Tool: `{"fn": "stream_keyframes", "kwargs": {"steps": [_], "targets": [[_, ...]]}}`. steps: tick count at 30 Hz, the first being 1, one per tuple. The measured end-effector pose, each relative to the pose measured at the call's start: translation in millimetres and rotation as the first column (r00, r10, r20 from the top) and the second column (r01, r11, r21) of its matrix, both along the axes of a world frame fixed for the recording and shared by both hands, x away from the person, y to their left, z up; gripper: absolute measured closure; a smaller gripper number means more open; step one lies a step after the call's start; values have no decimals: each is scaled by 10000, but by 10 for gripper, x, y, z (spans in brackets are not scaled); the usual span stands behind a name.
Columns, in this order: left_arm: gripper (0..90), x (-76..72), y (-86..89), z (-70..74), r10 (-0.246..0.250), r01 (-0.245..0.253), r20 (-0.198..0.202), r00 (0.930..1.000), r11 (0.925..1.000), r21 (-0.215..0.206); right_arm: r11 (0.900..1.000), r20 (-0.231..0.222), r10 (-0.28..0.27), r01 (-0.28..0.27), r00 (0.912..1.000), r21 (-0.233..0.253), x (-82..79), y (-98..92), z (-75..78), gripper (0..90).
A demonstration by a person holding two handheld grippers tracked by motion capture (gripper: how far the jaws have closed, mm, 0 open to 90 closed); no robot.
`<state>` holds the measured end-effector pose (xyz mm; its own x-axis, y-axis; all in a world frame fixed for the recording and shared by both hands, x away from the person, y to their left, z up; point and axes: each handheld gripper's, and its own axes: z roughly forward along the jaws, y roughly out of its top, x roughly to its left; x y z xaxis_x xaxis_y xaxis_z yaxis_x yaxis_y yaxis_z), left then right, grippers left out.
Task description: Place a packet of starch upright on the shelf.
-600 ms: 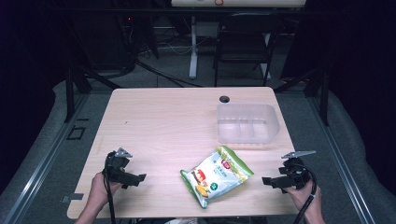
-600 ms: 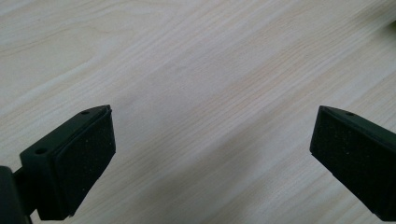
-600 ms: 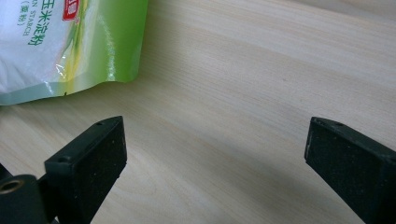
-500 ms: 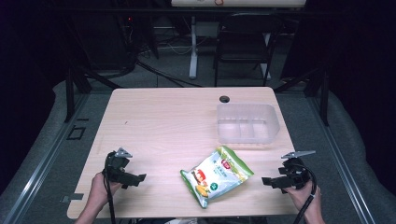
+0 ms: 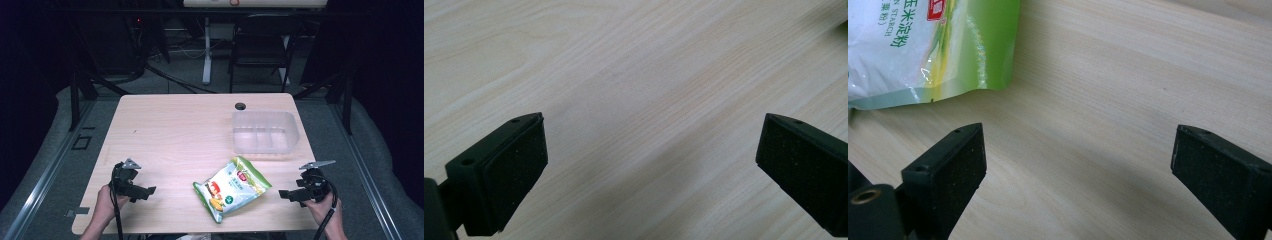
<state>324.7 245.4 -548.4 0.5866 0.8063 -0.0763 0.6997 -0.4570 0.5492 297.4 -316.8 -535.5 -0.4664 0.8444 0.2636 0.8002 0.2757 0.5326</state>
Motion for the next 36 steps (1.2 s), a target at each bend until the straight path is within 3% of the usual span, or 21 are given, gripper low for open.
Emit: {"fn": "stream_keyframes", "kwargs": {"steps": [15, 36], "targets": [[2, 2, -13, -6, -68, 68, 3, 10000, 10000, 55, 9996, 215, 118, -123, 9997, 249, 29, 43, 120, 86], [2, 4, -41, -18, -108, 109, -54, 9999, 9999, 120, 9927, 157, 1157, -1161, 9932, 311, 201, 389, 227, 81]]}}
